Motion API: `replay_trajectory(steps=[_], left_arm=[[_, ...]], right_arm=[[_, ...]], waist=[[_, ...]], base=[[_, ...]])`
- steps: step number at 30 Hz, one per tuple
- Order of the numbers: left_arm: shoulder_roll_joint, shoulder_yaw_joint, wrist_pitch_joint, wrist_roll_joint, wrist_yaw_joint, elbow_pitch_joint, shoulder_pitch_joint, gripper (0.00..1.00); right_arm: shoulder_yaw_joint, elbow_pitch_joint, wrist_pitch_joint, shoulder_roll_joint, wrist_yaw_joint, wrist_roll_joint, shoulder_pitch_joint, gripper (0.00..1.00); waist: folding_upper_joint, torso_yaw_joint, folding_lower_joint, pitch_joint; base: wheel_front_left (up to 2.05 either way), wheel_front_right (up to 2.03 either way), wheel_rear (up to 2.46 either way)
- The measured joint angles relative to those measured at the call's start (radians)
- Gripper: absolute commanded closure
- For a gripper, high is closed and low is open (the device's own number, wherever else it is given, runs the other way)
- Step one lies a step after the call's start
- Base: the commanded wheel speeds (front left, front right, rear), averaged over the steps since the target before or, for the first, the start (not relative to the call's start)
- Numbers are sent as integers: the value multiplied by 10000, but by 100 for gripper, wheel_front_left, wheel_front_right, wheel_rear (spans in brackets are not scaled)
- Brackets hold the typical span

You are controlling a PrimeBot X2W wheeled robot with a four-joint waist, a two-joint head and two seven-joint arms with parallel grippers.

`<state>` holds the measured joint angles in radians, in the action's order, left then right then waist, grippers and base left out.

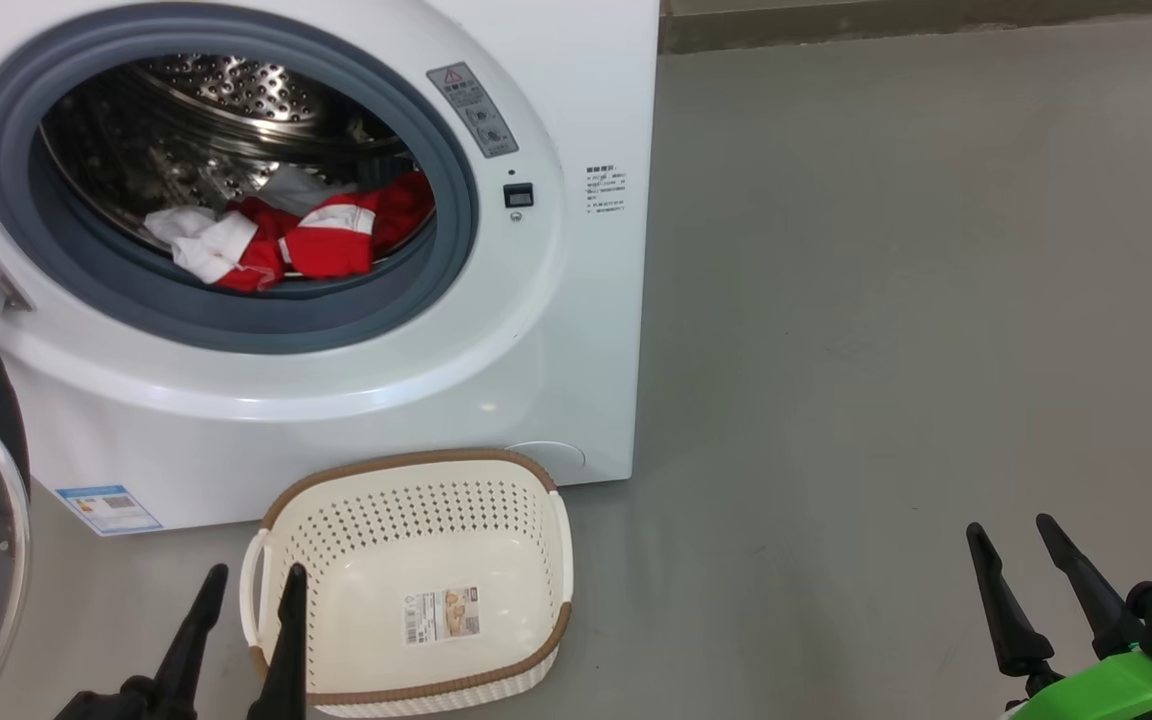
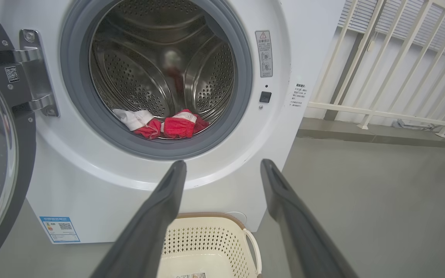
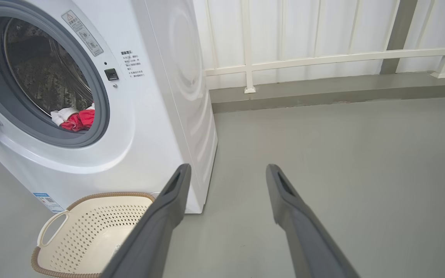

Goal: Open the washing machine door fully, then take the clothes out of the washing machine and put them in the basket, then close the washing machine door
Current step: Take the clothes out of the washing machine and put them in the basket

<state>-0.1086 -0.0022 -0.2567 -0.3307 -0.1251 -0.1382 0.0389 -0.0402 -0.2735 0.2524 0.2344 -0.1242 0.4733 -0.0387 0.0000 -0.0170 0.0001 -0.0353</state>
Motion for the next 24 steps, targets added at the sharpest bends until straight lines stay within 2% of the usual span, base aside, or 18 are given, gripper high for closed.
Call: replay_trajectory(steps=[14,24], left_arm=[[-48,-73,0,-42,0,-69,-156,0],[-25,-107,0,40,0,-234,-209,0]], right_arm=[[-81,0,0,-104,0,0,35,0],[-144,-2,0,-105,0,0,76,0]], waist=[[0,-80,0,-111],[0,-118,-1,-156]], base=[[102,-104,2],[21,-21,0]])
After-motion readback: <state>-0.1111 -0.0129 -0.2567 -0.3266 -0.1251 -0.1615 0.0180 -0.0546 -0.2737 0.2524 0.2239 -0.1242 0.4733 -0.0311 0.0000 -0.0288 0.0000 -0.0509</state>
